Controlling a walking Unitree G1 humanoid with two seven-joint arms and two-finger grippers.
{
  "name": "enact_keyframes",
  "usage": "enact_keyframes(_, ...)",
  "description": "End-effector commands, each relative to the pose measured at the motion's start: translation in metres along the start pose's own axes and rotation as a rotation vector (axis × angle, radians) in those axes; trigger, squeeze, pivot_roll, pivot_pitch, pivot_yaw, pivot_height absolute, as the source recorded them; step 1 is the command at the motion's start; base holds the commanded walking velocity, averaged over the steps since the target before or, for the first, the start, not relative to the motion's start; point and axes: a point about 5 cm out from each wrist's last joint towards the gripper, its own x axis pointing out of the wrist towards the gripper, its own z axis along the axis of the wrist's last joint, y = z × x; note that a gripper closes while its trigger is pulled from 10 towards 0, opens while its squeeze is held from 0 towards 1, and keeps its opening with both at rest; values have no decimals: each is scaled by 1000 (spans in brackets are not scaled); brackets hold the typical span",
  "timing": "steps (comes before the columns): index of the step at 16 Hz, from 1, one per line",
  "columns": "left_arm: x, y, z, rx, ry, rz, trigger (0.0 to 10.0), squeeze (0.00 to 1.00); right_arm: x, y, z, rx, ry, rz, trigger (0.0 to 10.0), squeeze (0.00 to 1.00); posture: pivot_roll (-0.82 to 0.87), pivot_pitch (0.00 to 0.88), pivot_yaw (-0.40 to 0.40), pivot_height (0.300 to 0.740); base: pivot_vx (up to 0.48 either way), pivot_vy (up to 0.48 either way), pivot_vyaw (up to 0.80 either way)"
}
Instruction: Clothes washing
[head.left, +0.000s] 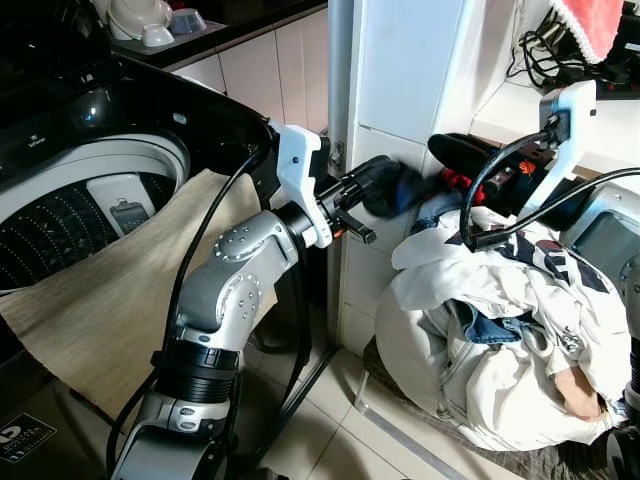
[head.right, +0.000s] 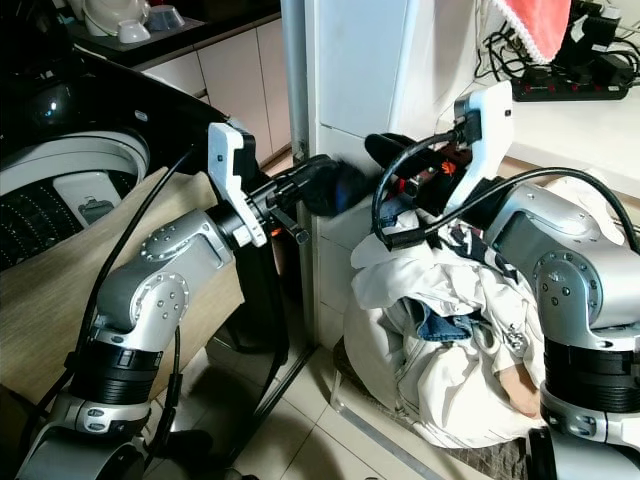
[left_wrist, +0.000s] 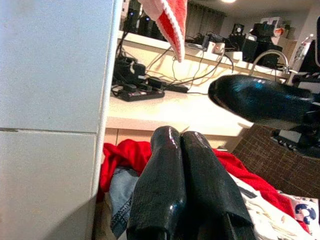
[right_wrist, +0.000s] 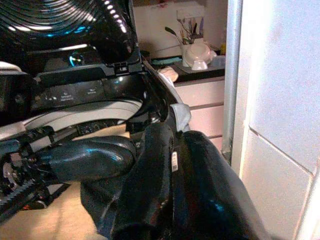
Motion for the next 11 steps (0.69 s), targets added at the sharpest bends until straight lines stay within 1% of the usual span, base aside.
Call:
enact_keyframes(1,0,7,7,23,-14,27,0,0,1,5,12,-33,-43,31,10000,1000,-135,0,74,740,0,0,0)
enact_keyframes(2,0,10,10,36,-20,37,0,0,1,4,12,-59,-32,11,10000,1000,-135,0,74,740,0,0,0)
enact_keyframes(3,-3,21,22,92,-38,83,0,0,1,3,12,-94,-17,-19,10000,0,-135,0,74,740,0,0,0)
enact_keyframes(4,-8,38,40,146,-77,165,0,0,2,2,12,-98,-19,-29,10000,0,-135,0,73,740,0,0,0)
enact_keyframes(5,-11,48,52,176,-103,217,0,0,1,2,12,-102,-20,-36,10000,0,-135,0,73,740,0,0,0)
enact_keyframes(6,-17,60,64,233,-121,277,0,0,2,1,12,-111,-26,-43,10000,0,-130,0,72,740,0,0,0)
enact_keyframes(7,-24,73,81,343,-128,359,0,0,3,2,12,-110,-29,-41,10000,0,-131,0,72,740,0,0,0)
enact_keyframes(8,-34,91,101,508,-111,501,0,0,3,5,10,-112,-25,-28,10000,0,-131,0,72,740,0,0,0)
enact_keyframes(9,-39,96,108,564,-107,552,0,0,4,6,9,-114,-22,-23,10000,0,-131,0,72,740,0,0,0)
enact_keyframes(10,-59,119,130,804,-29,767,0,0,5,12,7,-114,-13,4,10000,0,-131,0,75,740,0,0,0)
enact_keyframes(11,-77,134,144,989,61,898,0,0,7,22,4,-115,1,51,10000,0,-131,0,74,740,0,0,0)
